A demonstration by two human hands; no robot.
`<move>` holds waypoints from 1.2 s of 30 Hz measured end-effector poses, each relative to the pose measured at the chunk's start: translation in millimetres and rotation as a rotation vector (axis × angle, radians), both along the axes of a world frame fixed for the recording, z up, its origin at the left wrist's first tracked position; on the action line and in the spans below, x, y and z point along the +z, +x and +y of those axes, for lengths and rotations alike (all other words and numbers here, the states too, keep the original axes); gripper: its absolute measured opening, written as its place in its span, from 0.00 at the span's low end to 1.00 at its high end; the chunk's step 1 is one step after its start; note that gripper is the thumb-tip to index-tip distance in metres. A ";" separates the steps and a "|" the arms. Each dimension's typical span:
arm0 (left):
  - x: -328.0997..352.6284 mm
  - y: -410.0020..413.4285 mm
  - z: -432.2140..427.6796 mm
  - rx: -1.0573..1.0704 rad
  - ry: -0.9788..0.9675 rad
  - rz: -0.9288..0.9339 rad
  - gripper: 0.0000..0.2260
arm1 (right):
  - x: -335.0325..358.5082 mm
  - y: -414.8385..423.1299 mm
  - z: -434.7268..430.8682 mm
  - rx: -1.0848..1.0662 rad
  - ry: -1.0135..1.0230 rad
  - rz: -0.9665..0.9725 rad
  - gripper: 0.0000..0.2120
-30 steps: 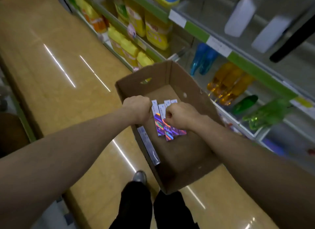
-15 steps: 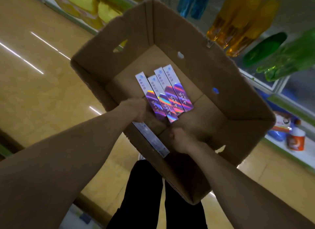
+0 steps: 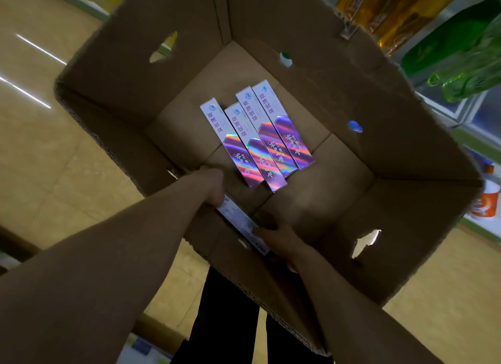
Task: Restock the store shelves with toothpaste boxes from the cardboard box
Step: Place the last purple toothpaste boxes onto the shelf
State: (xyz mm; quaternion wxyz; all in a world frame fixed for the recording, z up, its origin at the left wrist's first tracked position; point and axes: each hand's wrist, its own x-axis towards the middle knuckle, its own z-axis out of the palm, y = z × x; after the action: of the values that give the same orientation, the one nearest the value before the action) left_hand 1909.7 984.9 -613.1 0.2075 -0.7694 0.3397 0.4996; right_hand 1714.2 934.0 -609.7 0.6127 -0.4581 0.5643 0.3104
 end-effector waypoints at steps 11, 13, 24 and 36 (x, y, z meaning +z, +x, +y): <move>2.5 16.8 -6.5 0.398 -0.186 0.113 0.25 | 5.1 -8.7 -45.1 0.099 -0.129 -0.063 0.18; 3.8 11.4 -6.0 0.401 -0.175 0.120 0.26 | 7.7 -5.8 -47.8 0.137 -0.113 -0.067 0.19; 25.4 9.2 -11.0 0.522 -0.173 0.155 0.32 | 24.3 -2.8 -54.0 0.165 -0.060 -0.072 0.24; 80.4 9.8 -21.3 0.752 -0.319 0.195 0.20 | 60.5 7.9 -78.8 0.189 -0.112 -0.136 0.21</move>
State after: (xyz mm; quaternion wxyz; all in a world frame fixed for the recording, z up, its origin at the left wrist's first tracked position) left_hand 1919.5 963.7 -532.8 -0.1443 -0.8113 0.1265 0.5523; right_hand 1722.1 855.2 -549.1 0.5910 -0.5626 0.4922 0.3030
